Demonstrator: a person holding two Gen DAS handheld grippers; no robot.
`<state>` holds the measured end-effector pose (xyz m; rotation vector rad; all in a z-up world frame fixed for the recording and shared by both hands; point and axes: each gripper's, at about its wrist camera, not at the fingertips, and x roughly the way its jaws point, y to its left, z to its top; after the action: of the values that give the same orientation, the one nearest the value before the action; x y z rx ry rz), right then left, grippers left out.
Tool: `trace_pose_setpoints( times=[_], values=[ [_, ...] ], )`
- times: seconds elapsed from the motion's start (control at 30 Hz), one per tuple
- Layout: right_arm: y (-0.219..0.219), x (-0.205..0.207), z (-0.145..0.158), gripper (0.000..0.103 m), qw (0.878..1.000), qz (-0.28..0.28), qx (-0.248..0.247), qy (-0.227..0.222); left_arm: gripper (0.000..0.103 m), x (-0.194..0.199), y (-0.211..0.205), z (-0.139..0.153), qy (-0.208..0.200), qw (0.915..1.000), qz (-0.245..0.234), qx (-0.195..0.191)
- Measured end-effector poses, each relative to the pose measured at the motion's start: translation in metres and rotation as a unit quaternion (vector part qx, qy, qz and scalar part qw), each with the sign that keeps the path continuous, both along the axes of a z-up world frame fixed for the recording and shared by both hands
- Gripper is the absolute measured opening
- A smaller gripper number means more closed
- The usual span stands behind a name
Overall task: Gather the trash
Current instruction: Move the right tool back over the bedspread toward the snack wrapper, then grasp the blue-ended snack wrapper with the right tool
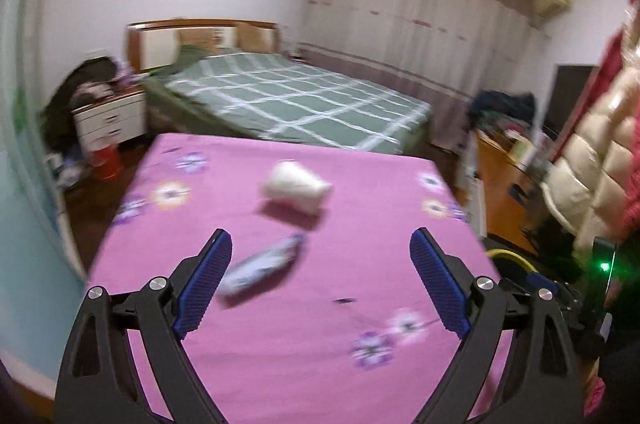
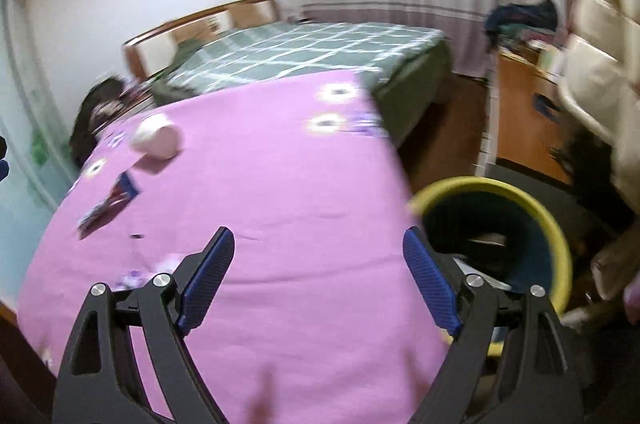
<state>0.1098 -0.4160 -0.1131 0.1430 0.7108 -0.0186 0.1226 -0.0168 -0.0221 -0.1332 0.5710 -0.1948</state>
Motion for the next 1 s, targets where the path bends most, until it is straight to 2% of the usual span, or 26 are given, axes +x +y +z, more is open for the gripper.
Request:
trace_pose_setpoints(
  times=[0.17, 0.27, 0.4, 0.5, 0.73, 1.0],
  values=[
    [0.068, 0.042, 0.0, 0.082, 0.998, 0.061, -0.009, 0.015, 0.089, -0.016, 0.066, -0.005, 0.0, 0.998, 0.063, -0.008],
    [0.11, 0.069, -0.003, 0.082, 0.994, 0.1, -0.01, 0.031, 0.089, -0.02, 0.099, -0.01, 0.004, 0.9961, 0.087, -0.017],
    [0.163, 0.098, -0.013, 0.082, 0.989, 0.135, -0.038, 0.053, 0.089, -0.022, 0.124, -0.018, 0.009, 0.9943, 0.102, -0.029],
    [0.187, 0.118, -0.024, 0.082, 0.986, 0.14, -0.057, 0.072, 0.089, -0.022, 0.128, -0.024, 0.013, 0.994, 0.103, -0.034],
    [0.212, 0.158, -0.043, 0.082, 0.982, 0.135, -0.074, 0.107, 0.09, -0.021, 0.13, -0.032, 0.019, 0.9939, 0.098, -0.045],
    [0.253, 0.198, -0.031, 0.082, 0.981, 0.157, -0.089, 0.065, 0.089, -0.018, 0.133, -0.039, 0.027, 0.993, 0.101, -0.056]
  ],
)
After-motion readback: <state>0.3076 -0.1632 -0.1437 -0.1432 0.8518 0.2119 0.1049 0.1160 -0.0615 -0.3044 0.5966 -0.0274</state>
